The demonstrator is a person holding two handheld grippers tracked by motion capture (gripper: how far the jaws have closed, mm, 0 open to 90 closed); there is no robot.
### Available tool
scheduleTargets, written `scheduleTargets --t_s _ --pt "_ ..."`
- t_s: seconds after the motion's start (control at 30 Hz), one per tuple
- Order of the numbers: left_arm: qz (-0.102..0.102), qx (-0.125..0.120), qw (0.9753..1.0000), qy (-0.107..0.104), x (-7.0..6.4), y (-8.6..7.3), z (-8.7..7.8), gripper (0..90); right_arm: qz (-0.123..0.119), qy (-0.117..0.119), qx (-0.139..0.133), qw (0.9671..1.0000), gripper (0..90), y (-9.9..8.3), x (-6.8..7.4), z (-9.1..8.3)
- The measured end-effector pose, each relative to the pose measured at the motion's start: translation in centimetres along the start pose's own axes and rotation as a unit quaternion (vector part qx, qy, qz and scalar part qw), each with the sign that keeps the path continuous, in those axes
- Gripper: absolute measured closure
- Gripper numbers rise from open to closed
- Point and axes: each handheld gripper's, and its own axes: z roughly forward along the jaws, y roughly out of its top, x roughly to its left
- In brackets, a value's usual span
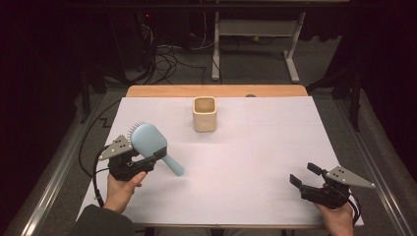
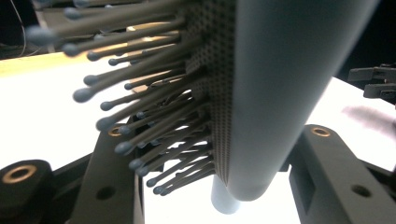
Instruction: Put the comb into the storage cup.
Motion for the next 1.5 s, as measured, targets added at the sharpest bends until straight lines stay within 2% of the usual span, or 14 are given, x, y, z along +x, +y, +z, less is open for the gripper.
scheduleTargets --t_s 0.93,1.5 --pt "0.005 -0.006 0.9998 -0.018 0.1 2.0 1.6 52.8 0.001 0.003 0.001 1.0000 19.3 0.0 0.0 0.0" --pt "-0.004 -0.009 0.9997 -0.021 0.9 3.4 2.2 52.8 0.002 0.005 0.003 1.0000 19.2 0.0 -0.1 0.1"
